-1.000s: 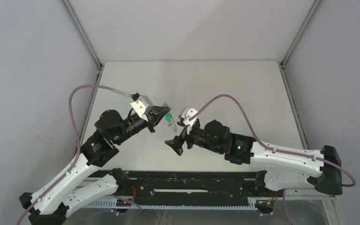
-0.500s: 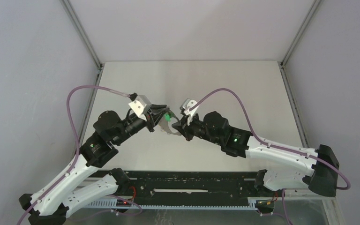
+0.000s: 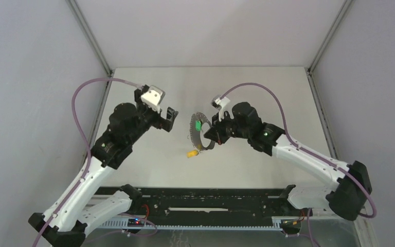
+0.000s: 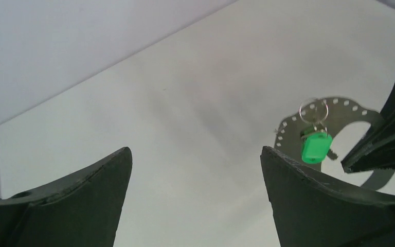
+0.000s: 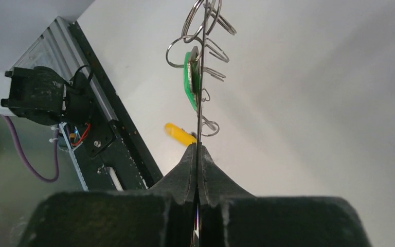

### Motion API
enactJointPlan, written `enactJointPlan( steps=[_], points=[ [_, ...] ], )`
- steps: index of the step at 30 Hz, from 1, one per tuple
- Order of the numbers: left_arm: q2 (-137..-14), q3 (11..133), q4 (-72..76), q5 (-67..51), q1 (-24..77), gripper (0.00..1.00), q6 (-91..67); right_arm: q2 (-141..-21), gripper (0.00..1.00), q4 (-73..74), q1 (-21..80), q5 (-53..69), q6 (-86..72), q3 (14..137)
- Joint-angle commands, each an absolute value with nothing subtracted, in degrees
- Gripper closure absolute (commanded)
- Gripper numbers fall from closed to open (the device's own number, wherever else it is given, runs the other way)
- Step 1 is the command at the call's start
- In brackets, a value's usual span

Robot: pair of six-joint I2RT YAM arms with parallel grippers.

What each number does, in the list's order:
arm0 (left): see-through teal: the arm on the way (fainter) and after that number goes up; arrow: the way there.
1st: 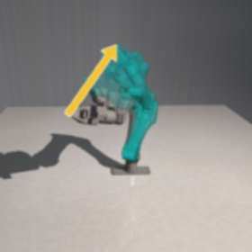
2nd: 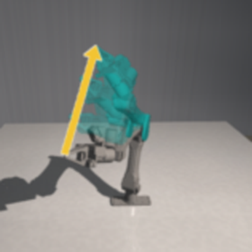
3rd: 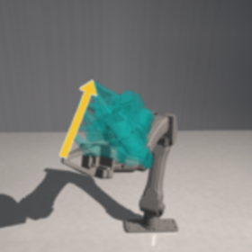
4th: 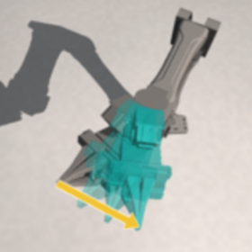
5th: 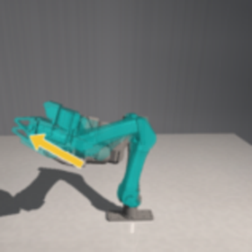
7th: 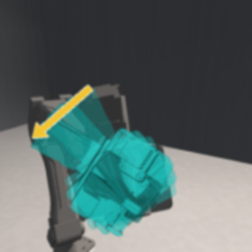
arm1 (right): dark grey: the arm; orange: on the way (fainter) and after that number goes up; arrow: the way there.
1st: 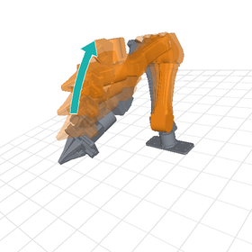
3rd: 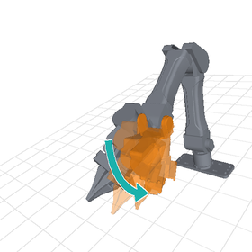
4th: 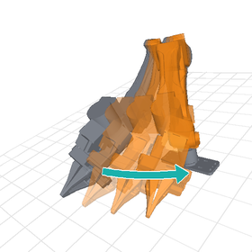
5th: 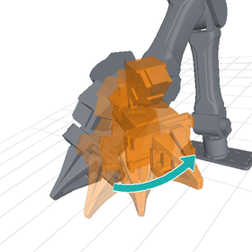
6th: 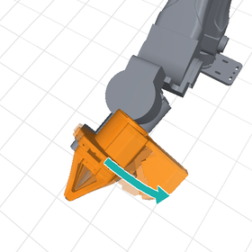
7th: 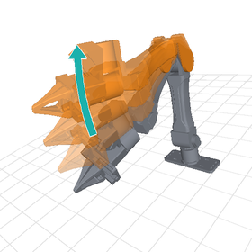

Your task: Put the keys on the keyring

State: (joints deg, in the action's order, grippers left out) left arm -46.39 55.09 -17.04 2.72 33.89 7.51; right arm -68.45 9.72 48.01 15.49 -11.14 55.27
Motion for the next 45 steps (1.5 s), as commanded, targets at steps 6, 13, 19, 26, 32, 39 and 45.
enactJointPlan(
  steps=[6, 13, 19, 26, 32, 39, 45],
  points=[
    [-63.28, 80.15, -42.02, -5.73, 13.59, 0.00, 4.05, -89.25, 1.00, 17.69, 44.40, 38.05, -15.14, 73.98],
    [-67.60, 81.38, -43.49, -9.02, 3.36, 0.00, 5.70, -106.76, 1.00, 19.86, 37.17, 42.49, -16.78, 83.08],
    [-66.45, 75.48, -40.68, -12.79, 2.89, 0.00, 5.74, -116.01, 1.00, 17.05, 30.43, 45.29, -19.72, 82.66],
    [-67.33, 71.53, -38.06, -16.83, 2.89, 0.00, 4.56, -119.34, 0.77, 22.38, 26.46, 39.83, -17.81, 81.87],
    [-69.63, 69.20, -37.06, -19.40, 2.86, 0.00, 4.48, -116.57, 0.00, 24.97, 25.24, 32.21, -16.52, 79.70],
    [-70.57, 66.84, -35.53, -22.75, 2.90, 0.00, 5.31, -103.94, 0.00, 21.57, 23.99, 26.93, -16.10, 73.66],
    [-71.87, 61.46, -29.66, -21.97, 2.88, 0.00, 6.84, -88.13, 0.00, 13.81, 22.00, 18.70, -15.32, 61.25]
  ],
)
